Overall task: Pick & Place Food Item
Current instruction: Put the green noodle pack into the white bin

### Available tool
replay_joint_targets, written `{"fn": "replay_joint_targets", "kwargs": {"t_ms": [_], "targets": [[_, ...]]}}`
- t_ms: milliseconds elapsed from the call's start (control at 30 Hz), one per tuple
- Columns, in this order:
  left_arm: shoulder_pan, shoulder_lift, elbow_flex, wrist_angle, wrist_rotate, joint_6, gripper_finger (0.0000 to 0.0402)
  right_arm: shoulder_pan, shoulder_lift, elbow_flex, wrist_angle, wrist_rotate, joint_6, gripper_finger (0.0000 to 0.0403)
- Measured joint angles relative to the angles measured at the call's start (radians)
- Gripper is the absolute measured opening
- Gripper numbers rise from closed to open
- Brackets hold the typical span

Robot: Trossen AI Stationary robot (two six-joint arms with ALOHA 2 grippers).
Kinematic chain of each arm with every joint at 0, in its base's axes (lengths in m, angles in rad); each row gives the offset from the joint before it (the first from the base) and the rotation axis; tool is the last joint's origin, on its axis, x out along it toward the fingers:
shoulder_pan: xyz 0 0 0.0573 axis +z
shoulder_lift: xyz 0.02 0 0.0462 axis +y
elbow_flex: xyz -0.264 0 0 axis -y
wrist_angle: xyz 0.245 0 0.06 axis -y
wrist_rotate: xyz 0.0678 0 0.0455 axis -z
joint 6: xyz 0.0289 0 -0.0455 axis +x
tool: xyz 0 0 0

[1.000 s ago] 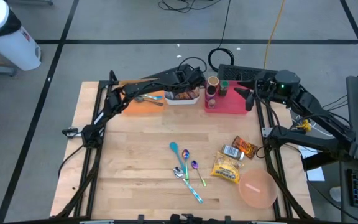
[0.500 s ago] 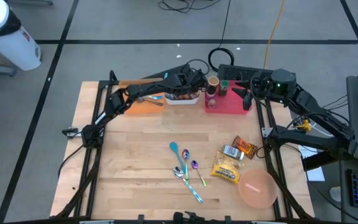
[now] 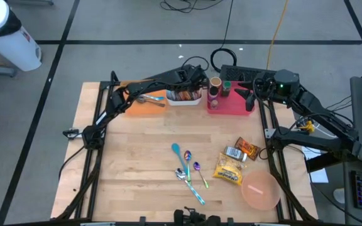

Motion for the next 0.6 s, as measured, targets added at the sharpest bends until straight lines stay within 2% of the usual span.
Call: {"fn": "replay_joint_targets", "kwargs": {"t_ms": [133, 233, 500, 600], "targets": [[0.013, 0.000, 0.000, 0.001, 0.043, 0.002, 0.0021, 0.000, 0.000, 0.000, 0.000, 0.000, 0.000, 0.0155], [0.024, 0.000, 0.000, 0.003, 0.089, 0.016, 0.0045, 0.000, 0.000, 0.000, 0.000, 0.000, 0.000, 0.0155], [0.044, 0.002, 0.000, 0.095, 0.193, 0.088, 0.0170, 0.000, 0.000, 0.000, -0.001, 0.000, 0.000, 0.0155], [0.057, 0.003, -0.001, 0.141, 0.265, 0.114, 0.0208, 0.000, 0.000, 0.000, -0.006, 0.000, 0.000, 0.0155]]}}
